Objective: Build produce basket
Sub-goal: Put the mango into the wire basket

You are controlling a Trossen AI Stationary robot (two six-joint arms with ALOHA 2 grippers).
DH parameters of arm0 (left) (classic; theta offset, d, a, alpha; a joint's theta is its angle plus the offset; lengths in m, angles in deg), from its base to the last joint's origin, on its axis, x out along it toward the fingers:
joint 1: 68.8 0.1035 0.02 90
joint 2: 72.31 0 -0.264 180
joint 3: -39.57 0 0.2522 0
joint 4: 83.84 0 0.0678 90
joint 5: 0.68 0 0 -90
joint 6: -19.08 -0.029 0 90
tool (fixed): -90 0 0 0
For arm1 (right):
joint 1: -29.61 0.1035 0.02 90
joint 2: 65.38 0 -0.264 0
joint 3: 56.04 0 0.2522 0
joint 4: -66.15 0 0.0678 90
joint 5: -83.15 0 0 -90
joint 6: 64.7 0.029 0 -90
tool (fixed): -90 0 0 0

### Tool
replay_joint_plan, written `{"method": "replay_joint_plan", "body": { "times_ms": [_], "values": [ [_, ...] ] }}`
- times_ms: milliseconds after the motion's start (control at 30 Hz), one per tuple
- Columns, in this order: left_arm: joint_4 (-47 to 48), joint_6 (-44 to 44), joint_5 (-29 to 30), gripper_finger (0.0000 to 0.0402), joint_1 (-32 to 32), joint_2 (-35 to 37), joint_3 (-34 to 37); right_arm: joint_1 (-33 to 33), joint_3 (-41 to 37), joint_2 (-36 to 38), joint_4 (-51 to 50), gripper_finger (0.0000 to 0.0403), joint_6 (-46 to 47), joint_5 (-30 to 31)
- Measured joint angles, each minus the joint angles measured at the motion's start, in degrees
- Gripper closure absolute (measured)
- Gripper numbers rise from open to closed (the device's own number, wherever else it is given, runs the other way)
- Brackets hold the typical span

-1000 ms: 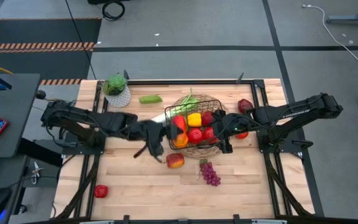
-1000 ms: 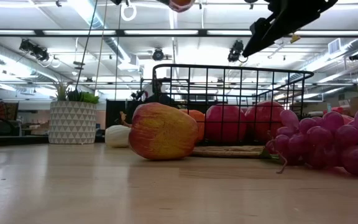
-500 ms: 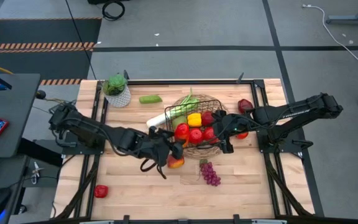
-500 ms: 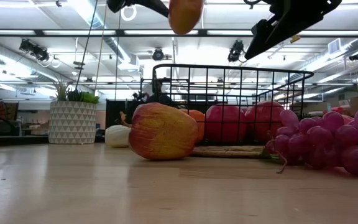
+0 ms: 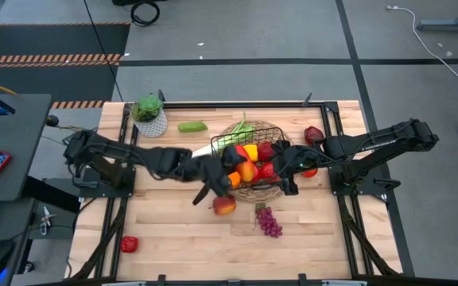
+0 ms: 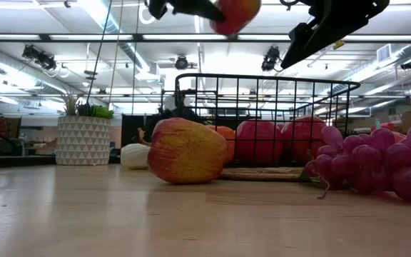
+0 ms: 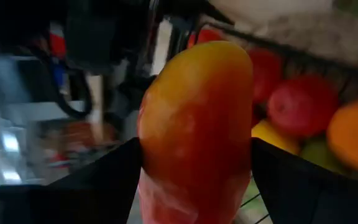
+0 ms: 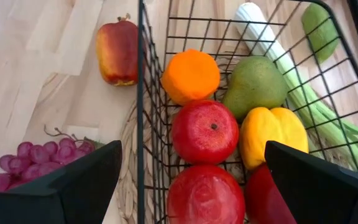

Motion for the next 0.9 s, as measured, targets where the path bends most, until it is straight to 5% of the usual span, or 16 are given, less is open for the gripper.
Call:
{"method": "replay_joint_plan", "body": {
  "times_ms": [500, 767, 900],
  "values": [
    [0.34, 32.28, -57.49, 0.0115, 18.59, 2.87, 2.21, 0.0, 0.0, 0.0, 0.09, 0.0003, 1.45, 0.53],
    [-10.04, 55.55, -80.25, 0.0115, 26.4, 2.8, 6.17, 0.0, 0.0, 0.0, 0.35, 0.0003, 1.52, 0.58],
    [-12.44, 73.66, -83.17, 0.0115, 27.46, 2.73, 6.15, 0.0, 0.0, 0.0, 0.44, 0.0003, 1.52, 0.62]
  ]
}}
